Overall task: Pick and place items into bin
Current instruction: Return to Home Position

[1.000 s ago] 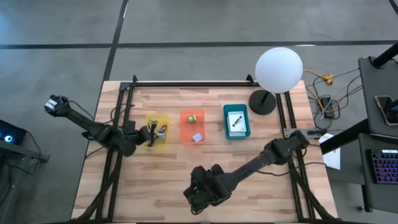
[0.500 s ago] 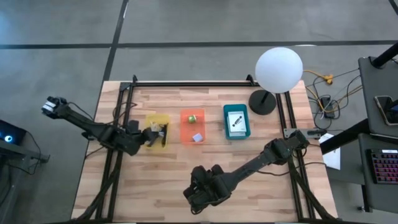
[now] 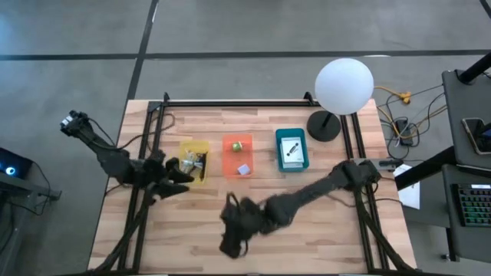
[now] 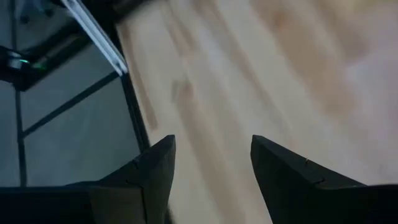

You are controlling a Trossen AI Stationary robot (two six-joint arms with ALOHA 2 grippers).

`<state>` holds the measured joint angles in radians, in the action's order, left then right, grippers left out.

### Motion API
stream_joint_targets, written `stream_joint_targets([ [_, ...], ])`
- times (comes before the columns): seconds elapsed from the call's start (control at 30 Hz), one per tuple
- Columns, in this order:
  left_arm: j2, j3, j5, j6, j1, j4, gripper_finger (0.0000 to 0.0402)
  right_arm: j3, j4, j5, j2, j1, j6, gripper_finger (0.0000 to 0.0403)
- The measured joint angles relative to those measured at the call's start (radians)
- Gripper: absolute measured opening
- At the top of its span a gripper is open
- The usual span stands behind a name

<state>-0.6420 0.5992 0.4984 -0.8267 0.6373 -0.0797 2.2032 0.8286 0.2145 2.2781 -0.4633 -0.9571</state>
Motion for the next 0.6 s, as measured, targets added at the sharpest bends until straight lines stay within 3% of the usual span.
stream_joint_targets([
  [0.13,0.011,0.013,-0.021,0.224,0.026,-0.153,0.0221,-0.001,0.046,-0.043,-0.062,0.051,0.194,0.0196],
  [0.33,0.071,-0.016,-0.058,0.232,0.027,-0.122,0.0221,-0.070,0.292,0.037,-0.172,0.100,0.310,0.0195],
  [0.43,0.099,-0.047,-0.090,0.108,0.028,-0.104,0.0221,-0.214,0.281,0.047,-0.254,0.128,0.306,0.0195],
  [0.5,0.102,-0.065,-0.152,0.151,0.028,-0.138,0.0221,-0.350,0.184,0.017,-0.326,0.133,0.285,0.0195],
  [0.6,0.084,-0.124,-0.253,0.242,0.027,-0.353,0.0221,-0.584,-0.024,-0.026,-0.468,0.130,0.225,0.0187],
])
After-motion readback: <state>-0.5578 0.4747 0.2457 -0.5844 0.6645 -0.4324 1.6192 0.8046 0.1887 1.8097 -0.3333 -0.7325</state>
